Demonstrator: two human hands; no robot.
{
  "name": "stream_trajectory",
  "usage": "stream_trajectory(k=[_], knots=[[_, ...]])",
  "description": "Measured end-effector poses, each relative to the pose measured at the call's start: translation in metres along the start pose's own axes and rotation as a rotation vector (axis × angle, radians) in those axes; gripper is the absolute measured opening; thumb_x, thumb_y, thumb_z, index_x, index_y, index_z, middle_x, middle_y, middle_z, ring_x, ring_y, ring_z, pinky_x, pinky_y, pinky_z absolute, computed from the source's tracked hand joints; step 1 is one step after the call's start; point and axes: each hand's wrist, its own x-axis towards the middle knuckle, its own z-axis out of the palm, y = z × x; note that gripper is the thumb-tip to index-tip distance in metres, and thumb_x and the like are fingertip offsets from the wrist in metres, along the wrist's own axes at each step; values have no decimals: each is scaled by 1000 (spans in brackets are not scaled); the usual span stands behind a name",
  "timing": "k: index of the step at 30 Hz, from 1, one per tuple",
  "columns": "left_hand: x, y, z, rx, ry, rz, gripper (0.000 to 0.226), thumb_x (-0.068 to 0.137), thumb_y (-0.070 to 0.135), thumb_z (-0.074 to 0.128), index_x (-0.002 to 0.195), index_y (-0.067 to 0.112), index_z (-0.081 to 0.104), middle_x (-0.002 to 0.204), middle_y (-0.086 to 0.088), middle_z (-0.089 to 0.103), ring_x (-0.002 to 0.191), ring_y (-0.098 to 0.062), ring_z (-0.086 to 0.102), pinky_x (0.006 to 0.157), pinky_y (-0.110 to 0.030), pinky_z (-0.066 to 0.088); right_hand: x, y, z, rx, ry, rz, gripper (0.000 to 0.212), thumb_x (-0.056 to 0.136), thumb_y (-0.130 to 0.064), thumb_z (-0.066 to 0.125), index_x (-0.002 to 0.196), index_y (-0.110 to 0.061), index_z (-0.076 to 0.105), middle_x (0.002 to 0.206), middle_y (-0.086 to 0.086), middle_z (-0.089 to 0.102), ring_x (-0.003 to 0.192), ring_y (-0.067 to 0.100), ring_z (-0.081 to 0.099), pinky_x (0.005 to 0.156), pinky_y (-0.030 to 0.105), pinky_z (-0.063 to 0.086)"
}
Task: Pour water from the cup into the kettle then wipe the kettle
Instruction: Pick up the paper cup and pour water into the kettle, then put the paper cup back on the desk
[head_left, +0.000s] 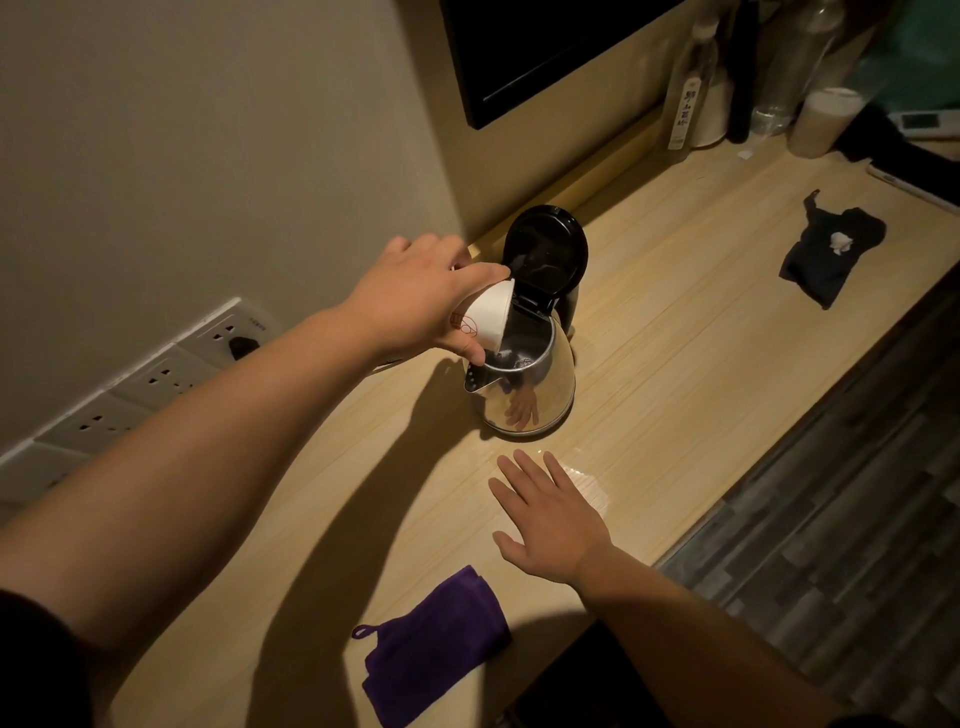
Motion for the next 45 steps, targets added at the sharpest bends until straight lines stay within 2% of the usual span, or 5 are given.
stream_trajectory(k=[6, 18, 32, 38, 45], knots=[[-2, 4, 2, -171, 35, -85, 93, 64, 76, 63, 143, 35, 36, 121, -5, 49, 112, -26, 44, 89, -39, 33, -1, 0, 0, -4, -5, -1, 67, 92, -59, 38, 144, -18, 47, 157, 11, 36, 147, 32, 25, 117, 51, 5], [-101, 25, 26, -1408, 407, -727, 72, 83, 28, 73, 144, 28, 33, 139, 3, 48, 123, -15, 46, 98, -34, 43, 0, -1, -11, -72, -155, 17, 70, 97, -61, 23, 153, -22, 31, 165, 7, 16, 152, 28, 5, 120, 49, -4], [-266, 67, 113, -1436, 533, -1108, 78, 77, 34, 79, 139, 37, 32, 136, 7, 48, 121, -14, 49, 92, -31, 45, 66, -153, -142, 1148, -108, 207, 33, 104, -39, 42, 133, -32, 56, 127, -7, 61, 111, 7, 58, 86, 29, 51], [-272, 63, 126, -1489, 462, -1110, 81, 82, 32, 75, 145, 38, 25, 142, 8, 42, 119, -10, 43, 65, -13, 38, 86, -166, -127, 1284, -217, 236, 33, 105, -36, 42, 128, -25, 62, 122, -6, 67, 114, 11, 61, 91, 33, 52], [-258, 28, 153, -1607, 438, -1078, 66, 88, 29, 68, 138, 55, 32, 140, 12, 47, 125, -15, 47, 90, -35, 52, 141, -149, -112, 1264, -245, 275, 33, 105, -31, 42, 130, -20, 62, 122, -1, 66, 112, 15, 61, 91, 32, 53]])
